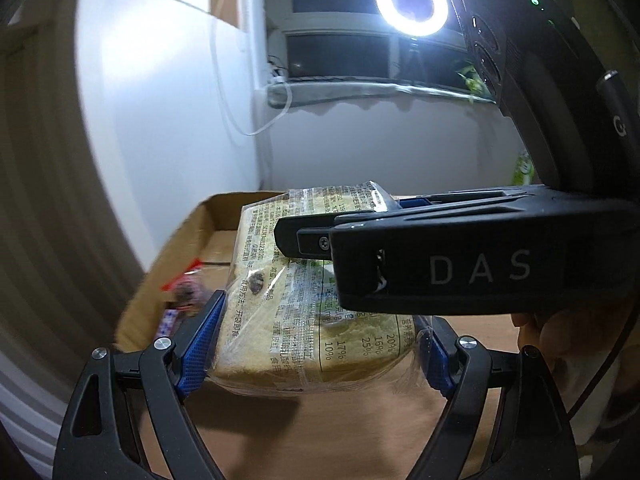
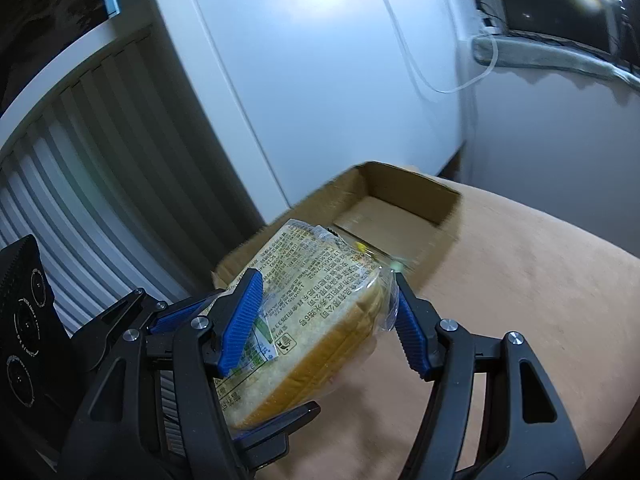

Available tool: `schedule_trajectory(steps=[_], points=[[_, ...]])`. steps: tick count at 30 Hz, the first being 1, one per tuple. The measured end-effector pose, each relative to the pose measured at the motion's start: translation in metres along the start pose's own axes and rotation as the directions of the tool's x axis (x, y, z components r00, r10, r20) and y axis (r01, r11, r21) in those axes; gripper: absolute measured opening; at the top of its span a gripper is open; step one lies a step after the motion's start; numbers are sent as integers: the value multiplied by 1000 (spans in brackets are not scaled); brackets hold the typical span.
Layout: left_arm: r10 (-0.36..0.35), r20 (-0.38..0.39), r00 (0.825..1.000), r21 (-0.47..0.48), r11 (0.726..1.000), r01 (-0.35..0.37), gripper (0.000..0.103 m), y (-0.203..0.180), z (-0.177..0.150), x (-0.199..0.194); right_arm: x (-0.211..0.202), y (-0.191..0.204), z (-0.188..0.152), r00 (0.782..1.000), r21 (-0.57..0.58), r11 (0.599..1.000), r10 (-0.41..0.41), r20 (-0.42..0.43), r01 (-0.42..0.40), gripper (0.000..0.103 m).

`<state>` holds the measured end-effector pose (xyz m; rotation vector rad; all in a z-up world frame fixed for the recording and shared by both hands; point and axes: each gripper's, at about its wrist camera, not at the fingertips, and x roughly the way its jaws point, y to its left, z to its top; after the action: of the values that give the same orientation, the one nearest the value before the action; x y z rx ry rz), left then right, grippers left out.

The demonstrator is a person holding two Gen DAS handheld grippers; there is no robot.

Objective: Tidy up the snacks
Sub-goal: 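Lift the bread loaf with both grippers and carry it over the box, then lower the bread loaf into the box and open both grippers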

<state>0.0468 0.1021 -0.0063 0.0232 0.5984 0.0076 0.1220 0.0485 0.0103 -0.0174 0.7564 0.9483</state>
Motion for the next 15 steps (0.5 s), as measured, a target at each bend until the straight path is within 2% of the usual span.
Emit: schedule_trajectory(steps=[7, 15], points=[[50, 14, 999, -17, 999, -50, 85, 34, 5, -4, 28, 23, 21, 999, -37, 998, 44, 3, -44, 66], [56, 0, 998, -27, 998, -56, 85, 69, 18, 13, 63, 26, 45, 999, -44, 998, 48, -8, -49, 66]])
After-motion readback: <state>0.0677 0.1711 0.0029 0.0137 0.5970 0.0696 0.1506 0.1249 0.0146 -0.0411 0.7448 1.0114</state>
